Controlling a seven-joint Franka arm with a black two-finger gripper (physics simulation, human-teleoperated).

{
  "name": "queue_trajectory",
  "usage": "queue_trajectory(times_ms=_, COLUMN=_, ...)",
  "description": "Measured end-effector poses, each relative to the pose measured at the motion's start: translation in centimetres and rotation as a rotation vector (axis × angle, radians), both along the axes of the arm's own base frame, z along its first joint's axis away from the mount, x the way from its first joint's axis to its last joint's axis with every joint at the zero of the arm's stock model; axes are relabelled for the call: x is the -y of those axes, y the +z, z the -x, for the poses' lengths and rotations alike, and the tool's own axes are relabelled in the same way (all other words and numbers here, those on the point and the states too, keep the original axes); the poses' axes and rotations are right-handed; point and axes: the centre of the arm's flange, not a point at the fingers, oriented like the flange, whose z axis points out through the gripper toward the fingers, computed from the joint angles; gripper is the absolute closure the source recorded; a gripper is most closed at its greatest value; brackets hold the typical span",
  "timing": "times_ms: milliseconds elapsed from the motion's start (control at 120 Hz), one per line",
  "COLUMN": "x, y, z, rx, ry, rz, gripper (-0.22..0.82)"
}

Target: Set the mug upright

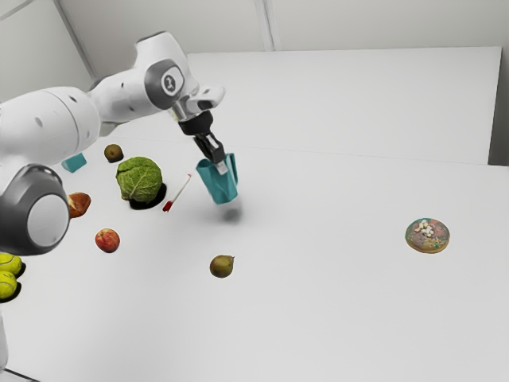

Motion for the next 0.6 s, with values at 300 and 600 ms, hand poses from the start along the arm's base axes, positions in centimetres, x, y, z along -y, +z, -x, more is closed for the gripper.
queue_trajectory(times_ms=300, x=2.7, y=-1.2, z=-0.9, rx=0.077, ry=-0.012, rz=-0.179, gripper=0.79)
queue_trajectory(times_ms=600, x=2.7, y=-5.1, z=-0.6, rx=0.087, ry=0.069, rz=-0.215, gripper=0.79)
